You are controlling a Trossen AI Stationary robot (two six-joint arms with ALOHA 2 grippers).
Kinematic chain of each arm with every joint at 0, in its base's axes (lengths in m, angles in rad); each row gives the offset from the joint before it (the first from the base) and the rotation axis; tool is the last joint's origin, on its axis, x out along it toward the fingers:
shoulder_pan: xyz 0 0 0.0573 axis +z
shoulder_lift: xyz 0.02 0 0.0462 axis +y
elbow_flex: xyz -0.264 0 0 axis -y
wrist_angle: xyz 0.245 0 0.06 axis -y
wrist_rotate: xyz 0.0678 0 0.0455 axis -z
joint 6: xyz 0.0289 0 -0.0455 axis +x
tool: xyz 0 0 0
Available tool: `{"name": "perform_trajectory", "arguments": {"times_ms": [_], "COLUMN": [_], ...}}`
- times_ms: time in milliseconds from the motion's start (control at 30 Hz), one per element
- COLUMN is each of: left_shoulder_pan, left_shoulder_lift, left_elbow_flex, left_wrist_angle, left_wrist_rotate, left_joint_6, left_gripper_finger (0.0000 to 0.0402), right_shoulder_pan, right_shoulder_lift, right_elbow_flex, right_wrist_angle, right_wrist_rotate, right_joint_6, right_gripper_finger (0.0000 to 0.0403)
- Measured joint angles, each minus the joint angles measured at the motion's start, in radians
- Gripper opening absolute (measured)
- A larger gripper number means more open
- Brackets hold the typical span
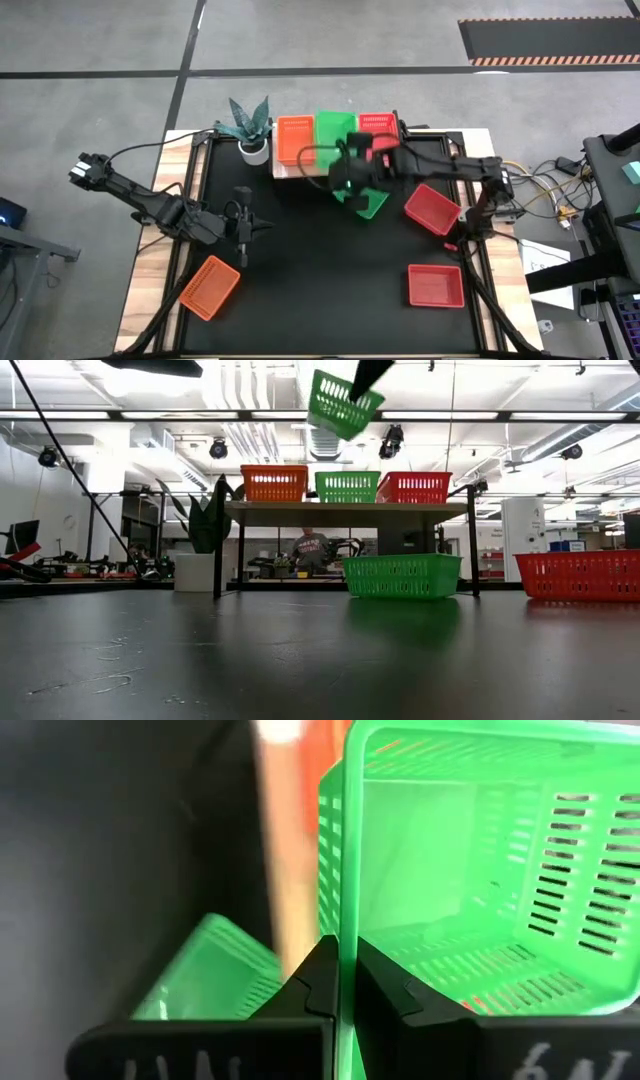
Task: Stack baskets on shelf by color
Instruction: Stack the bottom green bin on top of the green bin on the shelf
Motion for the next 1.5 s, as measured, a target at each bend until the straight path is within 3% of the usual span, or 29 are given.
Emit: {"name": "perform_trajectory", "arguments": {"times_ms": [200,400,833,1500], "left_shoulder_pan": [0.0,0.0,0.0,0.0], "left_shoulder_lift": [0.002,0.001,0.001,0.001], "left_elbow_flex": [0.0,0.0,0.0,0.0], "left_wrist_angle": [0.0,0.0,0.001,0.002], "left_wrist_rotate": [0.0,0.0,0.0,0.0], "left_joint_6": [0.001,0.002,0.002,0.002], "left_gripper_finger": [0.0,0.0,0.0,0.0], "right_shoulder_pan": [-0.139,-0.196,-0.234,-0.24], "right_shoulder_lift": [0.0,0.0,0.0,0.0], "right_elbow_flex": [0.0,0.0,-0.012,-0.144], "right_wrist_angle": [0.001,0.001,0.018,0.113], "right_wrist_rotate": [-0.139,-0.224,-0.227,-0.219], "right_joint_6": [-0.057,-0.088,-0.098,-0.121], "right_gripper_finger": [0.0009,0.0009,0.0009,0.0009]}}
